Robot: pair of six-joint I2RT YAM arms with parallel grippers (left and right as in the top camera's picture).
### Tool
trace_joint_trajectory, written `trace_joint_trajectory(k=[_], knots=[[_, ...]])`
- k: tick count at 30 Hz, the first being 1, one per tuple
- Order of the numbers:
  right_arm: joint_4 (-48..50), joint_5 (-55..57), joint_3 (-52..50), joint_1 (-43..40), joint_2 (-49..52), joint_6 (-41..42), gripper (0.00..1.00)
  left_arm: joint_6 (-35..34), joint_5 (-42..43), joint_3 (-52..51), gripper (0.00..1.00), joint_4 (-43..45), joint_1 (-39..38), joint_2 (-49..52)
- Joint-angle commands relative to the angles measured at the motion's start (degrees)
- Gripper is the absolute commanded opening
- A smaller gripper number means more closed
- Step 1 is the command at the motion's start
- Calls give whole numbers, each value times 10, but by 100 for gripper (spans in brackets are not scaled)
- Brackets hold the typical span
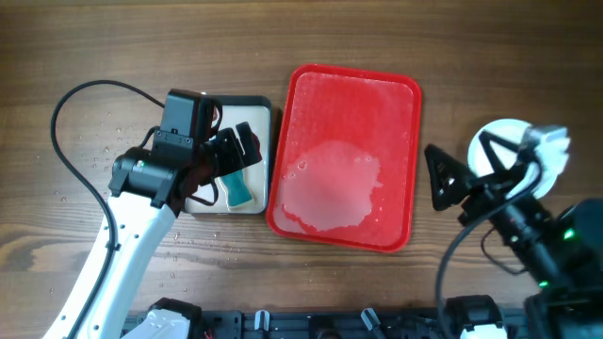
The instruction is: Clean dirty plates on tray and stack at the side
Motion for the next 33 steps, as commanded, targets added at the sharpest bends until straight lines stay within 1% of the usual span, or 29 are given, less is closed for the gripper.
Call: trace_joint_trajectory(k=[1,2,6,8,12,14,29,33], knots=[[39,63,-159,3,-89,-45,100,1,3,7,100,2,0,-3],[72,63,-250,3,-152,-44,100,1,3,7,100,2,0,-3],[180,72,-386,3,-261,-46,100,1,3,7,100,2,0,-3],[197,82,-447,3,-323,-46,100,1,3,7,100,2,0,-3],[303,78,-524,7,-330,-25,100,1,3,7,100,2,0,-3],[346,80,-543,7,-330,-25,100,1,3,7,100,2,0,-3],[341,82,-543,17,-329,-27,100,1,3,6,100,2,0,-4],[341,82,-543,17,-329,-27,100,1,3,-7,100,2,-4,-71]])
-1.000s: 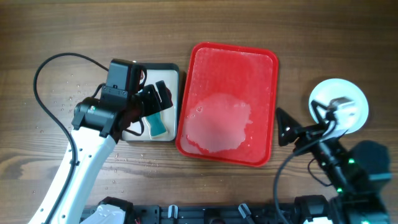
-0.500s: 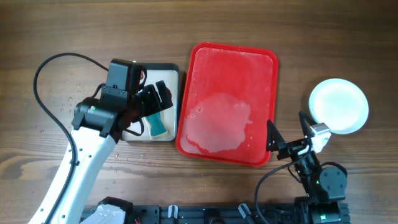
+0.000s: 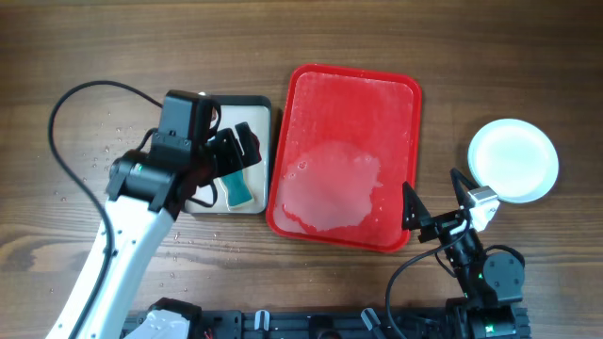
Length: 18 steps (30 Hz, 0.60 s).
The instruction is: Clean dirty plates on tray and stack at the side
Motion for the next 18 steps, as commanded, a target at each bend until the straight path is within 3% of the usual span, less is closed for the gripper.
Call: trace_joint_trajectory(k=[1,5,8,14,18], knots=[[5,10,-2,2,-8,5,100,9,-3,-14,100,2,-3,-81],[5,10,-2,2,-8,5,100,51,-29,-65,100,29,47,-184],[5,10,-2,2,-8,5,100,136,70,-224,100,234,132,-334],[5,10,-2,2,-8,5,100,109,60,-489,100,439,156,-541],[5,10,-2,2,-8,5,99,62,38,-619,100,495,156,-668]])
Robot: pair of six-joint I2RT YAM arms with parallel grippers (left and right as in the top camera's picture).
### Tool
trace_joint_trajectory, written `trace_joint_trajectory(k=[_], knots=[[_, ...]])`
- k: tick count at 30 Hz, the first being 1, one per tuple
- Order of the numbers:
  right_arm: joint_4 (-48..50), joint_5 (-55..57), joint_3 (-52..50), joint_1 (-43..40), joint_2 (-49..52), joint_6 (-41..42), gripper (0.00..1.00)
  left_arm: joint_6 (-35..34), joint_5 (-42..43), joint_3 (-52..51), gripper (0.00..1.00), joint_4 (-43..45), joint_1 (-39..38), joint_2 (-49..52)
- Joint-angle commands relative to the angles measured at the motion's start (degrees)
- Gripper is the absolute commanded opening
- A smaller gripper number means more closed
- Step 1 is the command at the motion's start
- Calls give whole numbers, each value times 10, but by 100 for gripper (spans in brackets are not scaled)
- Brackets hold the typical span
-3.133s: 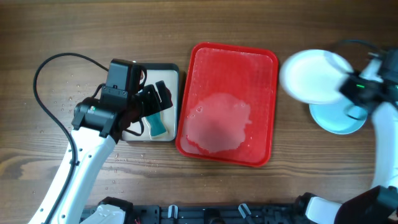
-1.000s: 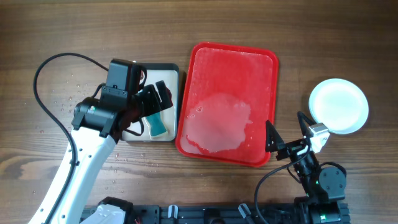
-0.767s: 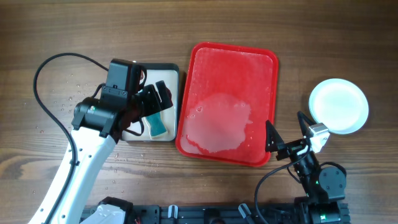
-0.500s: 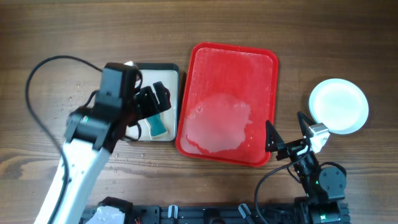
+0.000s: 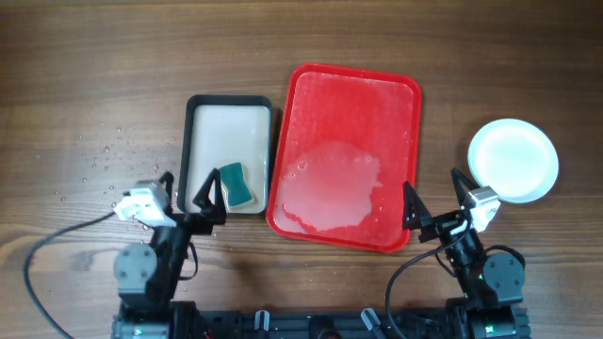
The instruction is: Clean dirty plates on tray and stack at the side
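The red tray [image 5: 396,94] lies mid-table, wet and foamy, with no plate on it. White plates [image 5: 513,160] sit stacked at the right side of the table. A teal sponge [image 5: 236,184] rests in the small white dish [image 5: 226,132] left of the tray. My left gripper [image 5: 191,193] stands open at the near-left, just before the dish. Near the tray's front right corner my right gripper [image 5: 435,200] is open, empty.
Water drops [image 5: 104,155] spot the wood left of the dish. Both arm bases [image 5: 151,273] stand at the table's near edge.
My left arm has pulled back from over the dish with the sponge to the near edge, gripper open. The sponge stays in the dish. The right arm has not moved.
First the left gripper hovered over the sponge dish and the right gripper was at the plate stack. Then the right arm had withdrawn to the near edge, plates left at the side. Now the left arm is back too.
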Motion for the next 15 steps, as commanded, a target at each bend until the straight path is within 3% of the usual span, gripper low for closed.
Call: trace_joint_trajectory(k=[1,15], knots=[[3,7,-1,2,-5,5,100,-28,-11,-73,100,21,4,-96],[3,7,-1,2,-5,5,100,-28,-44,-84,100,8,4,-99]])
